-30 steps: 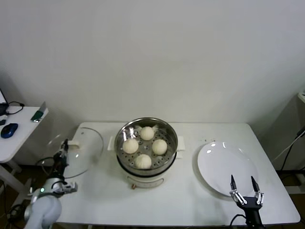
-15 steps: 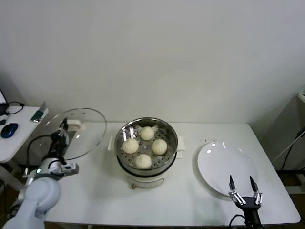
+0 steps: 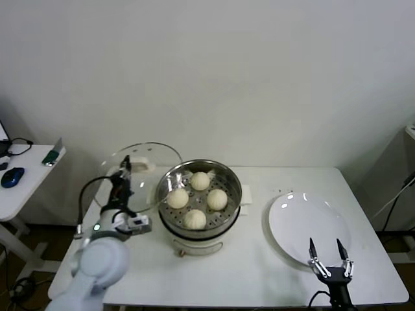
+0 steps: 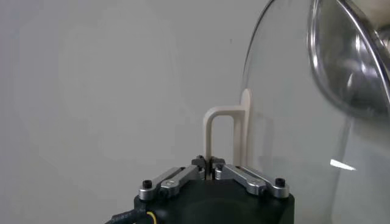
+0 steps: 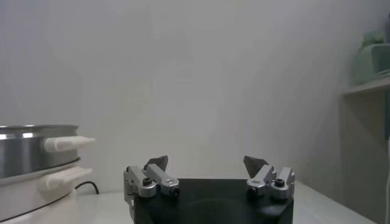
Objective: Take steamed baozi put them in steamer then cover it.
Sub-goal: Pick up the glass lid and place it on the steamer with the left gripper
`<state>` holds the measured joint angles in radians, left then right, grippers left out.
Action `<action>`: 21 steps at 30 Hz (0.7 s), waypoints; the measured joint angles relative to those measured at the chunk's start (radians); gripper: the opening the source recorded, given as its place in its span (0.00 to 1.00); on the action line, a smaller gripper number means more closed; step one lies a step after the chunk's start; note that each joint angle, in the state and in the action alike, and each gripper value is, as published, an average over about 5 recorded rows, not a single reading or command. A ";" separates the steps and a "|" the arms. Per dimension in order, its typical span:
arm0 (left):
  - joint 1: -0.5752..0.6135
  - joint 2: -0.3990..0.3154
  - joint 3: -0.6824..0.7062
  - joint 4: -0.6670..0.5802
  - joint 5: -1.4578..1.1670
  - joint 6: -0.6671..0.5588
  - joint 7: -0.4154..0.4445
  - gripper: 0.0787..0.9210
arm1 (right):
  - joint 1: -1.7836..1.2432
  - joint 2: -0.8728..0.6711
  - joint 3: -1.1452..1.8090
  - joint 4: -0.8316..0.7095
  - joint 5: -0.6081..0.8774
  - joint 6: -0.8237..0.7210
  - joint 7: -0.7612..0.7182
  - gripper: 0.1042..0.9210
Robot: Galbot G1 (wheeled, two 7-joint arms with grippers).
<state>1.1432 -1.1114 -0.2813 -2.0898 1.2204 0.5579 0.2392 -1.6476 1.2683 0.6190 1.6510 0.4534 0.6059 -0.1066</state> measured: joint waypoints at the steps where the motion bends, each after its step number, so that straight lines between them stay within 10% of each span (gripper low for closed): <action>1: -0.007 -0.014 0.020 0.000 0.014 0.012 0.007 0.07 | 0.000 0.000 0.000 -0.002 0.000 0.001 0.000 0.88; 21: -0.056 -0.357 0.295 0.123 0.308 0.091 0.027 0.07 | 0.004 -0.021 0.000 -0.028 0.016 0.029 0.001 0.88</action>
<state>1.0867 -1.4684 0.0142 -1.9671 1.5285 0.6485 0.2661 -1.6434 1.2476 0.6191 1.6225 0.4698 0.6348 -0.1054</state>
